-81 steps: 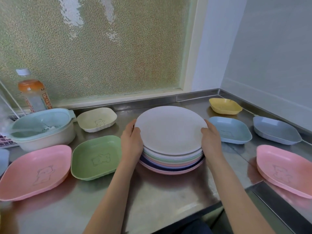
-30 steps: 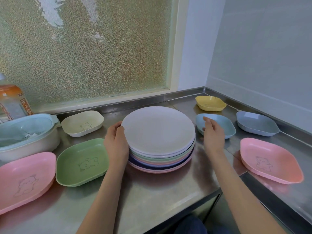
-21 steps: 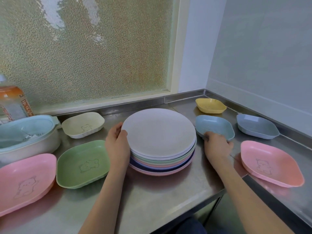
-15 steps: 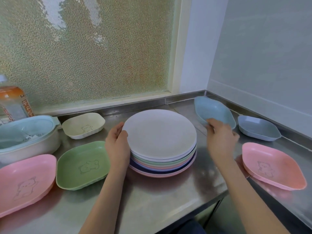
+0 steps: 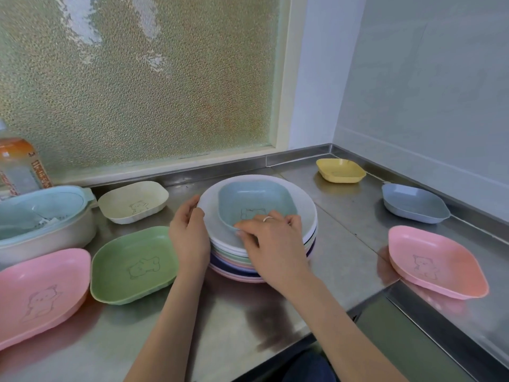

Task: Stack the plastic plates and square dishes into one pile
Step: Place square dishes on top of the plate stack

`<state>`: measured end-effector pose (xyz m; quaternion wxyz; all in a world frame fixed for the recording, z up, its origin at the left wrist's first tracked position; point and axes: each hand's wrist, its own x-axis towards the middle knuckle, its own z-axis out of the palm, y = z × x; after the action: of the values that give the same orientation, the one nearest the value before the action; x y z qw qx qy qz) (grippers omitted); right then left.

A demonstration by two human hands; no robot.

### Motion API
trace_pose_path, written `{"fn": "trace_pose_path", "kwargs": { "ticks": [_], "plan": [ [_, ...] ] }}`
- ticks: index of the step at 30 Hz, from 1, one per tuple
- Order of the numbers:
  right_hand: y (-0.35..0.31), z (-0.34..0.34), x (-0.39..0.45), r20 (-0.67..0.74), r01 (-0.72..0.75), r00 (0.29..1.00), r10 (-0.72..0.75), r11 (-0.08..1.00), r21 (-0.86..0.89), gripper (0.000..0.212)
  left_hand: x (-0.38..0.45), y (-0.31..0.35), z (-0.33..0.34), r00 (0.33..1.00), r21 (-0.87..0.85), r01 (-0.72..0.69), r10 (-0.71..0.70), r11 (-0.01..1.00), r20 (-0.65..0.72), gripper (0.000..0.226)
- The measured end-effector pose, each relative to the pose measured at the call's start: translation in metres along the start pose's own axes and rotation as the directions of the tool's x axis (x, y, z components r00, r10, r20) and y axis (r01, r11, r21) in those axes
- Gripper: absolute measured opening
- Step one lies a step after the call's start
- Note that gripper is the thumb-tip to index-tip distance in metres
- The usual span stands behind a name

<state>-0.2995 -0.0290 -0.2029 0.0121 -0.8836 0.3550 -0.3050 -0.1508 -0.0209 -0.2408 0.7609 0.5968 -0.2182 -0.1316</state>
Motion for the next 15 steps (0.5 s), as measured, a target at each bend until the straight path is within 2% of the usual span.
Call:
{"fn": "trace_pose_path", "kwargs": {
  "ticks": [5, 10, 12, 15],
  "plan": [
    [0.006, 0.003, -0.001, 0.043, 0.03, 0.999, -0.031, 0.999, 0.04, 0.031, -0.004, 0.003, 0.0, 0.999, 0.016, -0.031, 0.031, 0.999, 0.019, 0.036],
    [0.006, 0.004, -0.002, 0.052, 0.059, 0.997, -0.062, 0.997, 0.051, 0.031, -0.01, 0.006, 0.0, 0.983, 0.127, -0.12, 0.1, 0.985, 0.153, 0.044],
    [0.009, 0.002, -0.005, -0.014, 0.037, 0.999, -0.036, 0.991, 0.131, 0.029, -0.011, 0.007, 0.0, 0.979, 0.142, -0.126, 0.1, 0.982, 0.177, 0.045],
    [0.022, -0.003, -0.018, -0.235, -0.032, 0.968, 0.086, 0.974, 0.225, 0.029, -0.011, 0.005, 0.0, 0.979, 0.136, -0.117, 0.092, 0.984, 0.181, 0.043]
  ]
}}
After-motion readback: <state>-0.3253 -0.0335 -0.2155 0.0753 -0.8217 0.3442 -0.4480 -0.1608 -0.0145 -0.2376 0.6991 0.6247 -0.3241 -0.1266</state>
